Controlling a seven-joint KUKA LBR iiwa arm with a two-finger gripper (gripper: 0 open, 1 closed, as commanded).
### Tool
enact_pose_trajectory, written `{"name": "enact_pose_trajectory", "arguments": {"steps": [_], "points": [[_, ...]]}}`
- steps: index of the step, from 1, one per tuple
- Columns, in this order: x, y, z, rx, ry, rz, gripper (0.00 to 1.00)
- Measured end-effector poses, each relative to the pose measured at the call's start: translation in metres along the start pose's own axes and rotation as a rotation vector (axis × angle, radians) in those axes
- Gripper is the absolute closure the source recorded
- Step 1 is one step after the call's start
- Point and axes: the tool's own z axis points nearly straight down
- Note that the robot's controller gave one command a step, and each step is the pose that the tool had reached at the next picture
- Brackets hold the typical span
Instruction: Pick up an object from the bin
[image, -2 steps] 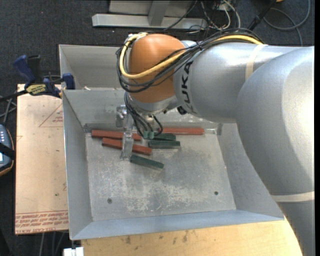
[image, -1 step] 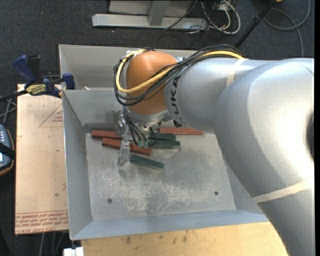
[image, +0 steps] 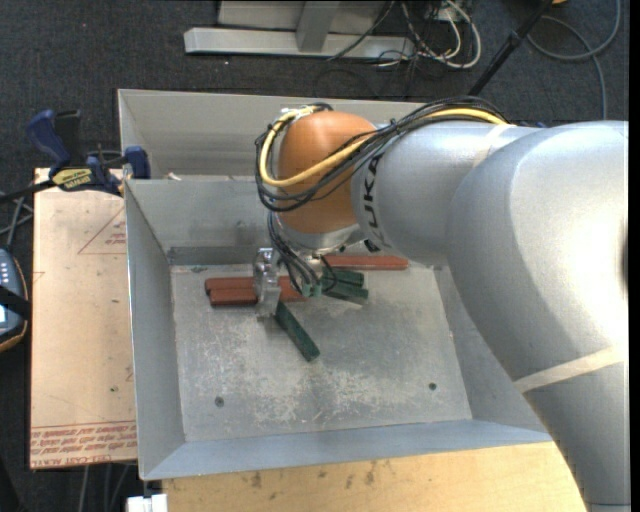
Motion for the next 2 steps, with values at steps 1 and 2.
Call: {"name": "enact_pose_trajectory", "arguments": {"steps": [1, 2], "points": [[0.0021, 0.0001, 0.0028, 0.001, 0.006, 0.000, 0.00], [0.0006, 0.0006, 0.0007, -0.001, 0.002, 0.000, 1.00]]}}
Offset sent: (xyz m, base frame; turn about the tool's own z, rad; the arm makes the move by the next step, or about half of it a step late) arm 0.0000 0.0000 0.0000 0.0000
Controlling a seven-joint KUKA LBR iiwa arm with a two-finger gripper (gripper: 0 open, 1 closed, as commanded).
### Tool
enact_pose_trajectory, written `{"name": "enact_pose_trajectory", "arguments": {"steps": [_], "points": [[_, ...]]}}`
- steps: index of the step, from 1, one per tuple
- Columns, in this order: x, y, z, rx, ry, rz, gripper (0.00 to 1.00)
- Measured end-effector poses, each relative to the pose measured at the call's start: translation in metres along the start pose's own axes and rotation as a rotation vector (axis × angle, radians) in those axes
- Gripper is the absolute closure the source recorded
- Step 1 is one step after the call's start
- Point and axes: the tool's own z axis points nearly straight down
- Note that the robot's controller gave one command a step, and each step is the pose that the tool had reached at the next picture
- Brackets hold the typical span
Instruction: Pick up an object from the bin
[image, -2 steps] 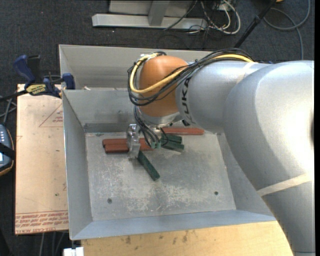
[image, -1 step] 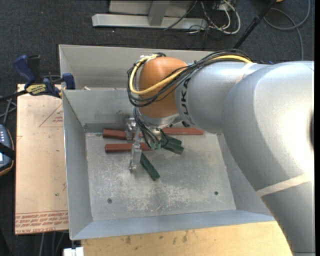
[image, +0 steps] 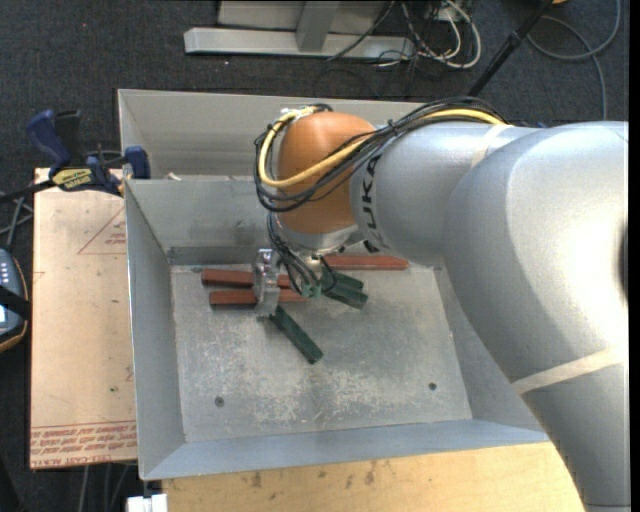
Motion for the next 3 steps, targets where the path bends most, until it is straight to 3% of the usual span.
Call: {"name": "enact_pose_trajectory", "arguments": {"steps": [1, 2, 3], "points": [[0.0023, -0.0004, 0.0027, 0.002, 0.008, 0.000, 0.00], [0.0012, -0.0002, 0.0013, 0.001, 0.005, 0.000, 1.00], [0.0012, -0.0002, 0.0013, 0.001, 0.004, 0.000, 1.00]]}}
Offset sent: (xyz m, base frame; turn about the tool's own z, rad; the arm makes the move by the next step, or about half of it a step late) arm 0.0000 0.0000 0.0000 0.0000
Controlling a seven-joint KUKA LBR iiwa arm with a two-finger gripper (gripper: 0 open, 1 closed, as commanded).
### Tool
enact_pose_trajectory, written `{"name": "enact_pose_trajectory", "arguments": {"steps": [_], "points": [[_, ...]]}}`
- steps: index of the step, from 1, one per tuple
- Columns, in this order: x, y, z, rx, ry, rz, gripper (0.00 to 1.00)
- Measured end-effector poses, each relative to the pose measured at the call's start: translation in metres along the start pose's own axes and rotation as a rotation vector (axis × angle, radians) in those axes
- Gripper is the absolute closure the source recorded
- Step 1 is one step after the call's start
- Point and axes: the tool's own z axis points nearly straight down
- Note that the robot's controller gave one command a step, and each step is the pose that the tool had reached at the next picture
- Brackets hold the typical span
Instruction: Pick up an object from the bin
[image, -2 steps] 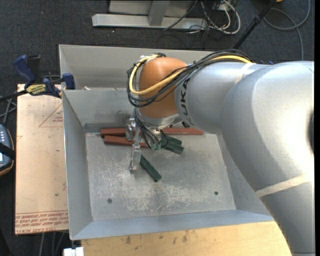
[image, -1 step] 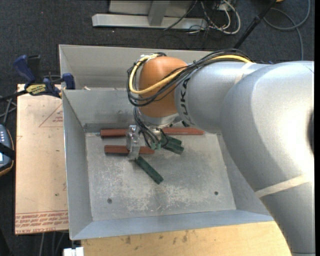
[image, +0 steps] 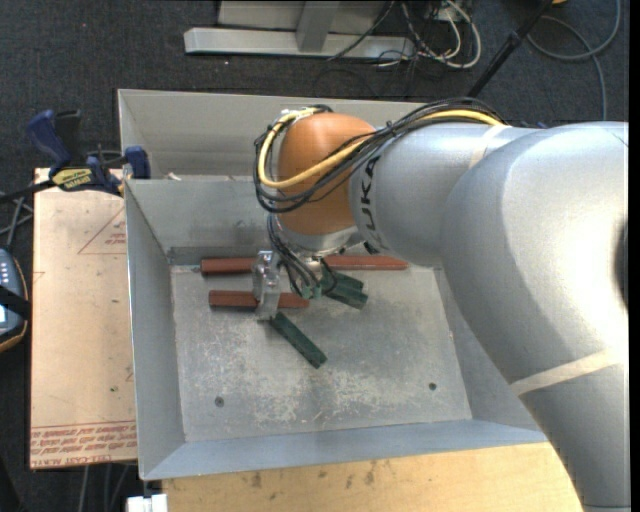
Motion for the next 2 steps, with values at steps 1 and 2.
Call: {"name": "enact_pose_trajectory", "arguments": {"steps": [1, 2], "points": [[0.001, -0.007, -0.052, 0.002, 0.008, 0.002, 1.00], [-0.002, 0.000, -0.088, 0.001, -0.004, 0.028, 1.00]]}}
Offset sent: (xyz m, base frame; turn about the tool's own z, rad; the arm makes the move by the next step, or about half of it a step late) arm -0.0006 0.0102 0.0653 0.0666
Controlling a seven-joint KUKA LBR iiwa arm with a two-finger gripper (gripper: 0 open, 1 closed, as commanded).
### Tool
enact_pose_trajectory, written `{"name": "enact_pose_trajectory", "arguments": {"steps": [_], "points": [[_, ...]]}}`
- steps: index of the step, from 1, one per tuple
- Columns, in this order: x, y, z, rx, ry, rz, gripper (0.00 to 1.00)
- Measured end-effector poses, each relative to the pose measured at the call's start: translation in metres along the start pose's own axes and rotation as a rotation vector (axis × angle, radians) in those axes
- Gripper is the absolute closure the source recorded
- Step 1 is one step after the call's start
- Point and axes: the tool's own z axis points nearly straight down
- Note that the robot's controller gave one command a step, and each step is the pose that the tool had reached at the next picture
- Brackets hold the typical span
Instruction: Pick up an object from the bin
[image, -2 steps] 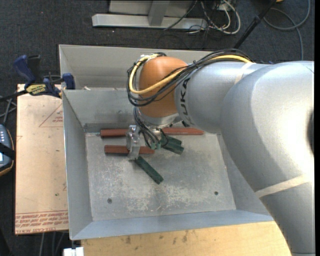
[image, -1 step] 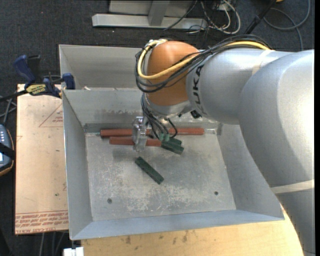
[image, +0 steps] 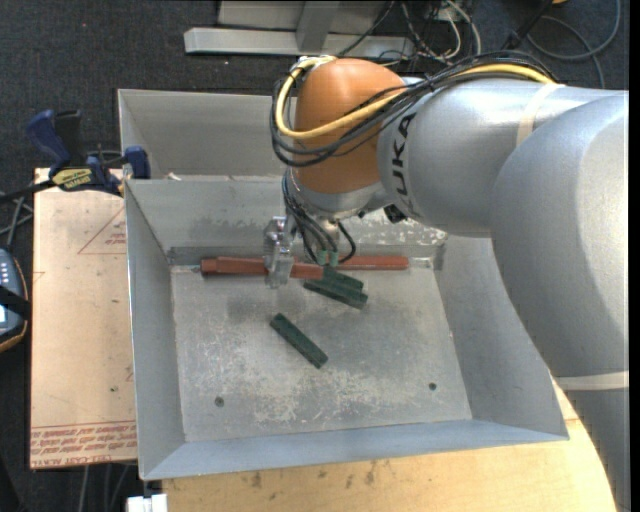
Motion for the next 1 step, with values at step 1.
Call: {"name": "enact_pose_trajectory", "arguments": {"steps": [1], "points": [[0.0104, -0.0106, -0.0407, 0.003, 0.015, 0.019, 1.00]]}}
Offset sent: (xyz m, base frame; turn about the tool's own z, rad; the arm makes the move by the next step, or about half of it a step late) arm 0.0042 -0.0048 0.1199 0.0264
